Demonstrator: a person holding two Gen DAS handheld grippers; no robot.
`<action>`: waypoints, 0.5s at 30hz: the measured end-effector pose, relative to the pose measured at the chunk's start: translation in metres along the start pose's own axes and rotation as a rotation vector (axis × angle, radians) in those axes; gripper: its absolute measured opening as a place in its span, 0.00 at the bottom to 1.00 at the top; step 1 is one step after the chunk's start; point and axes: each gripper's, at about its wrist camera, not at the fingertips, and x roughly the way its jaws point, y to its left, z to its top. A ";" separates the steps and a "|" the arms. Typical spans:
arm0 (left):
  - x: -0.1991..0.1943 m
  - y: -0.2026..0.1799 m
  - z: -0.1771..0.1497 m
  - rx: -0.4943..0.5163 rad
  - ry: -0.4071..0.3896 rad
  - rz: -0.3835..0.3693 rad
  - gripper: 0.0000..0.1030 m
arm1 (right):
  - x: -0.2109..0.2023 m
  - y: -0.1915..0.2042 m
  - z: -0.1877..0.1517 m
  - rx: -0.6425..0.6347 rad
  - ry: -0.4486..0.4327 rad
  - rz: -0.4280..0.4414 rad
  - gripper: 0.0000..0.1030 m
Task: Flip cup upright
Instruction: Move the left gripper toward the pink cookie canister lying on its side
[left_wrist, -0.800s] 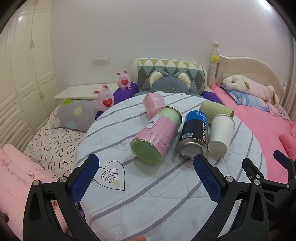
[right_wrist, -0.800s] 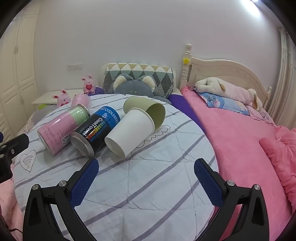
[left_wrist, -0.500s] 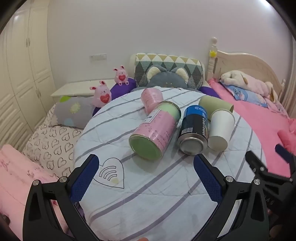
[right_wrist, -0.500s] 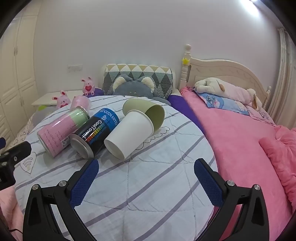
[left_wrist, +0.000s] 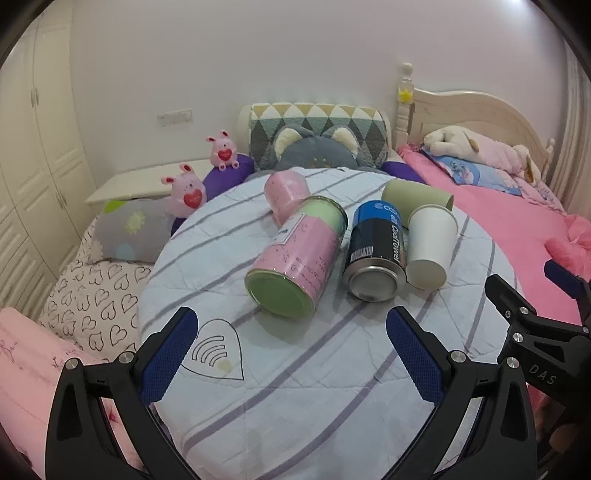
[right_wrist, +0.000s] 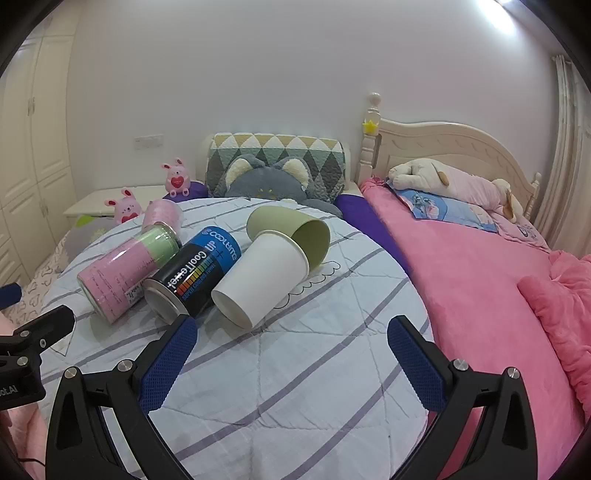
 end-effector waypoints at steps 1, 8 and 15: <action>0.000 0.001 0.001 -0.007 0.002 -0.010 1.00 | 0.002 0.000 0.000 0.002 0.000 -0.001 1.00; 0.004 0.007 0.006 -0.028 -0.012 -0.028 1.00 | 0.005 0.001 0.002 0.011 0.007 -0.002 1.00; 0.007 0.012 0.009 -0.007 -0.029 0.010 1.00 | 0.005 0.002 0.006 0.017 0.016 -0.005 1.00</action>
